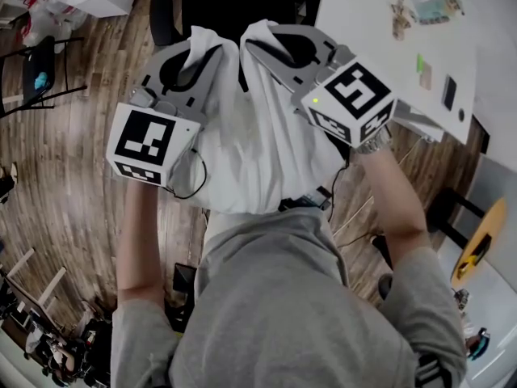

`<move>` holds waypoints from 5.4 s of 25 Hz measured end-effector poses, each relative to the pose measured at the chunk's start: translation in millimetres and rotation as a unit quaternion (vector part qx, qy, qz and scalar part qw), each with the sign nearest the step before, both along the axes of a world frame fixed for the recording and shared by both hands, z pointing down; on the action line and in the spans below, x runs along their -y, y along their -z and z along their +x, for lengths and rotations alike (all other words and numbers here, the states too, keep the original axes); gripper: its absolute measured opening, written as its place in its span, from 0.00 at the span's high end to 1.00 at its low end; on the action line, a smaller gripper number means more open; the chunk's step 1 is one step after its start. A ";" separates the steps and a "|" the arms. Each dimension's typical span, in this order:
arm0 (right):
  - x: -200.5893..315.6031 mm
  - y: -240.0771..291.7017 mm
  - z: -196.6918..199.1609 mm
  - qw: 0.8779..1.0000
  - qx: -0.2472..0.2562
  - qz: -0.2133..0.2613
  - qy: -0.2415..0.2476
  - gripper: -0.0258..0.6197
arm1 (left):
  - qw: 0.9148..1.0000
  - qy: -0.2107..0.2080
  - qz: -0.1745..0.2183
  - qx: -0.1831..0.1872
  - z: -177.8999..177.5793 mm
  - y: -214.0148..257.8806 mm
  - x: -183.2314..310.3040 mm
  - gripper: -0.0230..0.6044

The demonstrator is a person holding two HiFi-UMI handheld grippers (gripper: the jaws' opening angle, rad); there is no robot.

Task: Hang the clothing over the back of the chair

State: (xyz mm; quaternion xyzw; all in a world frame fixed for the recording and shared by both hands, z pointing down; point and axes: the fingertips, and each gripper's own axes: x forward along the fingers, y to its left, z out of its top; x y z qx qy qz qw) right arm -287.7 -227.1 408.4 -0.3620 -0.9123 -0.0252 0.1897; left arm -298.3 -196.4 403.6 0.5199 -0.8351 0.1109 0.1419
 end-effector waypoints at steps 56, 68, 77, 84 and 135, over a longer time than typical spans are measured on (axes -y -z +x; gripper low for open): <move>-19.5 -167.5 57.8 0.939 -0.222 0.116 0.235 0.84 | 0.876 -0.366 -0.289 -0.125 68.7 -172.6 -1.4 0.86; 0.5 -171.4 77.9 0.914 -0.299 0.123 0.244 0.72 | 0.855 -0.373 -0.326 -0.156 68.6 -177.8 -12.5 0.78; 22.6 -157.1 84.6 0.913 -0.313 0.122 0.231 0.71 | 0.841 -0.379 -0.354 -0.156 63.5 -167.0 -19.2 0.73; 38.4 -143.3 90.5 0.913 -0.323 0.108 0.225 0.66 | 0.819 -0.380 -0.393 -0.175 59.1 -155.5 -29.6 0.68; 94.8 -63.6 145.5 0.928 -0.319 0.160 0.102 0.58 | 0.847 -0.274 -0.409 -0.203 78.4 -77.1 -117.2 0.58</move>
